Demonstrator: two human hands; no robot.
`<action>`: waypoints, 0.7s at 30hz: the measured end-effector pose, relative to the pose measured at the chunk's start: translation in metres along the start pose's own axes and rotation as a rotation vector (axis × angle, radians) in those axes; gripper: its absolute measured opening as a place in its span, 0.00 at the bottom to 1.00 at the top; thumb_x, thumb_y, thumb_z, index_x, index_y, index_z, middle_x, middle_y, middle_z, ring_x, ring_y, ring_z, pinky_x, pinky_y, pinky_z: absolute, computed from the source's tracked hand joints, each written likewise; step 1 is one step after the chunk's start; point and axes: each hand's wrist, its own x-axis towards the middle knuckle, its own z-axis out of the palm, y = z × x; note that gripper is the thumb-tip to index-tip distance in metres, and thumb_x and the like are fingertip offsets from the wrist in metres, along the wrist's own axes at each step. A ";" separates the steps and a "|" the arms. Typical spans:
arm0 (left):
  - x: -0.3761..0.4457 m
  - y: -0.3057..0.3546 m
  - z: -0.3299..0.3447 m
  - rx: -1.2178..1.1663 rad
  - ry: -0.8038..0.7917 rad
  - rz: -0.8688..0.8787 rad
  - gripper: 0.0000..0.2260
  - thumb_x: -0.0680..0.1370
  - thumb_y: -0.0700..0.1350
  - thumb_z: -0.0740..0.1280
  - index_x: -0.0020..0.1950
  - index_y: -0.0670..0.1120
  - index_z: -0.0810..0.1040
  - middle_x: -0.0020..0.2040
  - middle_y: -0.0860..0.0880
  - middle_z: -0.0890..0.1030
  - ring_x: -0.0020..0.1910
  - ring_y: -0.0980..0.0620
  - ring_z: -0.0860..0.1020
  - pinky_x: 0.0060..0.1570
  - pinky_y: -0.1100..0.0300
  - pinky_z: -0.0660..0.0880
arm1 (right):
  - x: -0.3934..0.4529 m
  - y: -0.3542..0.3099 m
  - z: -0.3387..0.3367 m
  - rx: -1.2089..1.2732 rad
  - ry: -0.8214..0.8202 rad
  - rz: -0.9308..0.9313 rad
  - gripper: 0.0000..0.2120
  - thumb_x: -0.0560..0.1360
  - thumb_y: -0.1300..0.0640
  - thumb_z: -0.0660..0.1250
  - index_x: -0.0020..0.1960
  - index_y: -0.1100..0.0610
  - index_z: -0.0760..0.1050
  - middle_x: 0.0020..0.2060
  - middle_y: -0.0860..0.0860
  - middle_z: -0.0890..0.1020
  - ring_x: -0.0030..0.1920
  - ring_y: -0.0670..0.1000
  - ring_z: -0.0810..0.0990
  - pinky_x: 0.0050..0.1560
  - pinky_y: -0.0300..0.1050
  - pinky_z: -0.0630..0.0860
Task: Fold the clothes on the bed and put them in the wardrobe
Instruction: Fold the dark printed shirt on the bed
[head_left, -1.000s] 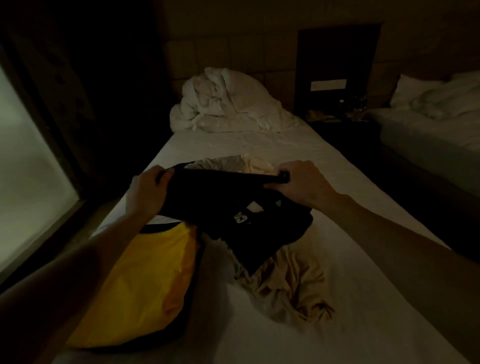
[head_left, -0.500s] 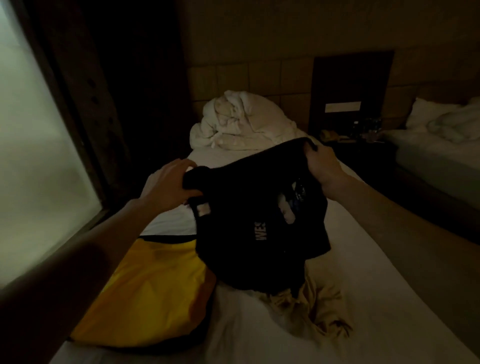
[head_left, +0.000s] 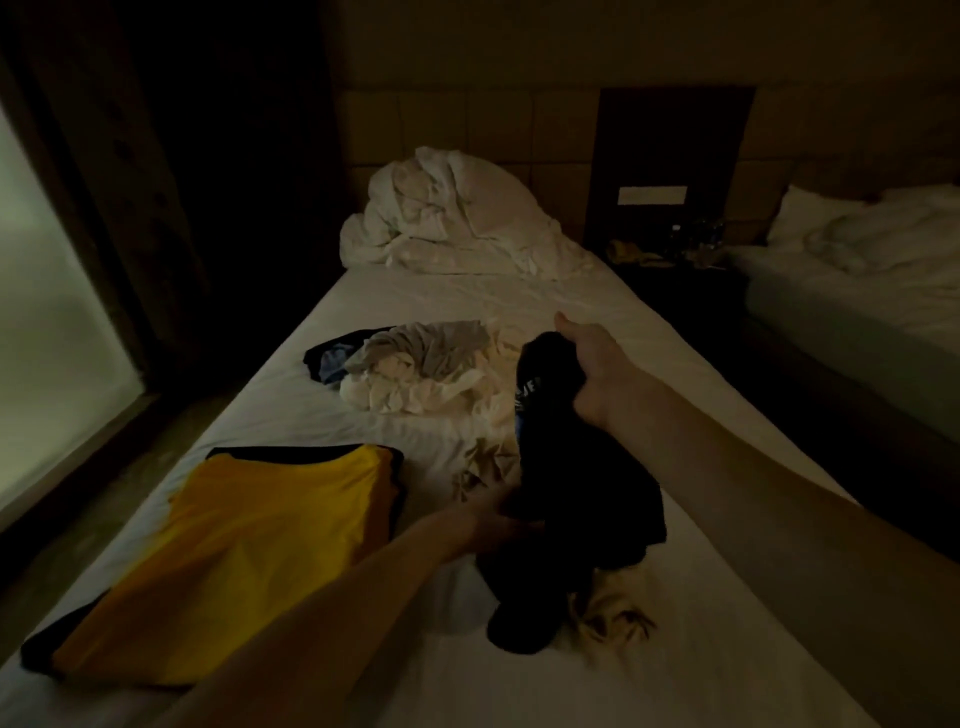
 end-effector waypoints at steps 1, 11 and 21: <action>0.004 -0.004 -0.006 -0.053 0.033 0.044 0.15 0.77 0.32 0.65 0.61 0.45 0.68 0.47 0.54 0.75 0.41 0.68 0.77 0.44 0.69 0.73 | -0.004 -0.003 -0.005 0.010 -0.063 -0.003 0.15 0.78 0.50 0.66 0.51 0.63 0.77 0.40 0.58 0.82 0.41 0.58 0.79 0.42 0.49 0.76; 0.010 -0.015 -0.098 -0.033 0.662 0.198 0.17 0.81 0.55 0.59 0.47 0.41 0.73 0.43 0.34 0.76 0.42 0.43 0.77 0.44 0.50 0.71 | 0.017 0.043 -0.052 -0.408 -0.235 -0.027 0.57 0.71 0.69 0.72 0.75 0.33 0.36 0.60 0.56 0.77 0.51 0.60 0.84 0.45 0.54 0.81; -0.001 -0.002 -0.061 -0.275 0.413 0.122 0.29 0.72 0.54 0.73 0.70 0.54 0.67 0.63 0.49 0.75 0.55 0.51 0.80 0.45 0.62 0.78 | 0.036 0.124 -0.019 -0.354 -0.281 -0.076 0.28 0.77 0.54 0.67 0.73 0.48 0.58 0.64 0.56 0.73 0.59 0.55 0.78 0.57 0.50 0.76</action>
